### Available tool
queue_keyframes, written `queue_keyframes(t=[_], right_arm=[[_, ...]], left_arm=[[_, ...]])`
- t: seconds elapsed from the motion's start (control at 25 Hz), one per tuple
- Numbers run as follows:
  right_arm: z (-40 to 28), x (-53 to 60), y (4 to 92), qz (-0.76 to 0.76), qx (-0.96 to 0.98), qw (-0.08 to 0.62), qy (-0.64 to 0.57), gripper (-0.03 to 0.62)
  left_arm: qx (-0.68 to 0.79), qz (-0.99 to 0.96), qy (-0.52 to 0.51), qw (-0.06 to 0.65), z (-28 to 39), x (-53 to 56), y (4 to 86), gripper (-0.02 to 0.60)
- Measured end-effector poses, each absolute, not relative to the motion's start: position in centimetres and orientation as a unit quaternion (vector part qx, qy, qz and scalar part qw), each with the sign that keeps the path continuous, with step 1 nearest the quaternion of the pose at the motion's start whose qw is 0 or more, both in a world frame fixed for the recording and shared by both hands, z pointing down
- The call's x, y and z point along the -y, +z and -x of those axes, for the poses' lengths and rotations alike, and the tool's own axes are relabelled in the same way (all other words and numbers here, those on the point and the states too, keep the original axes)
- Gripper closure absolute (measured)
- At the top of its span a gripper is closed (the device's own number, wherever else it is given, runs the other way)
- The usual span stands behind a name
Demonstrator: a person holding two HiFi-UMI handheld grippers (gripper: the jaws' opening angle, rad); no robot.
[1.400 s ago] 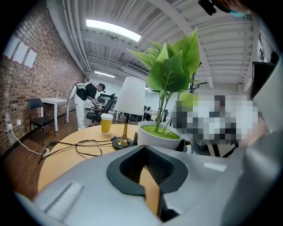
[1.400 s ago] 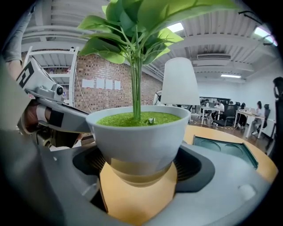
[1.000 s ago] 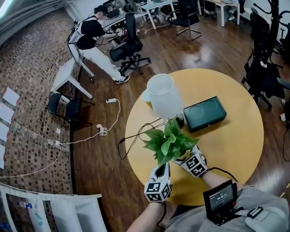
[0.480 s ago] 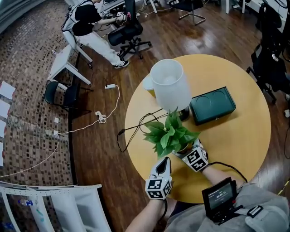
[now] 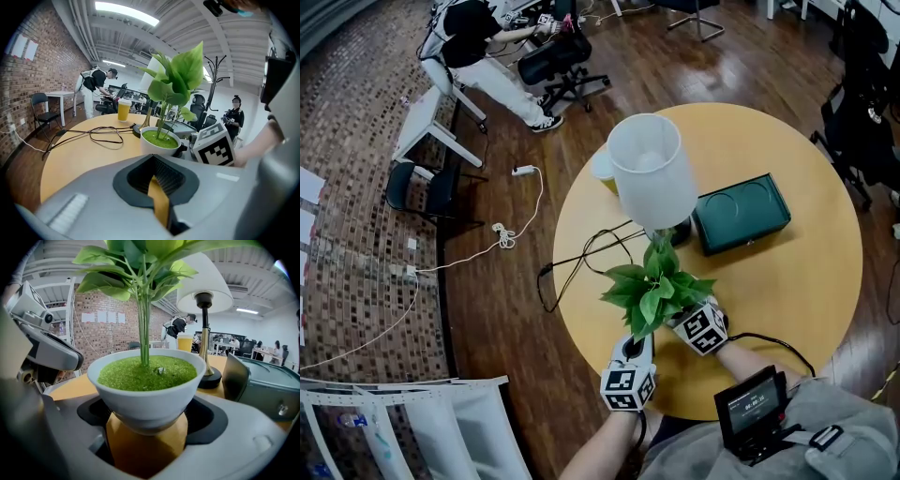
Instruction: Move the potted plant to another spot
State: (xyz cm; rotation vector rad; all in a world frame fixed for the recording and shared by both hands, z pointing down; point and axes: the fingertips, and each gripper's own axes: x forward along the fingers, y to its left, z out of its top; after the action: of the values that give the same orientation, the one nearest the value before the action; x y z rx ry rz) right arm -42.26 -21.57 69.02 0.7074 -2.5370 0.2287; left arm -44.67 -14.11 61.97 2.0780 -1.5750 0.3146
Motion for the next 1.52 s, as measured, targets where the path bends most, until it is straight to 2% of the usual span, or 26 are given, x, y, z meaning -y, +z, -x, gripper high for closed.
queue_keyframes(t=[0.32,0.48,1.12,1.28,1.52], right_arm=[[42.7,21.0,69.6,-0.245,0.932,0.255,0.079,0.124],[42.4,20.6,70.2,-0.230,0.933,0.267,0.075,0.083],[35.2,16.9,65.3,-0.279,0.922,0.255,0.086,0.110],[32.6,14.4,63.2,-0.288,0.921,0.244,0.092,0.167],[29.0,10.0,60.5,-0.263,0.939,0.199,0.097,0.345]], left_arm=[[0.579,-0.764,0.120,0.258,44.7,13.5,62.6,0.581],[0.579,-0.764,0.120,0.257,44.4,13.4,62.9,0.581],[0.554,-0.793,0.055,0.249,41.5,11.4,61.6,0.581],[0.542,-0.801,0.036,0.250,39.2,10.4,60.8,0.581],[0.559,-0.795,0.022,0.234,34.4,7.1,59.0,0.581]])
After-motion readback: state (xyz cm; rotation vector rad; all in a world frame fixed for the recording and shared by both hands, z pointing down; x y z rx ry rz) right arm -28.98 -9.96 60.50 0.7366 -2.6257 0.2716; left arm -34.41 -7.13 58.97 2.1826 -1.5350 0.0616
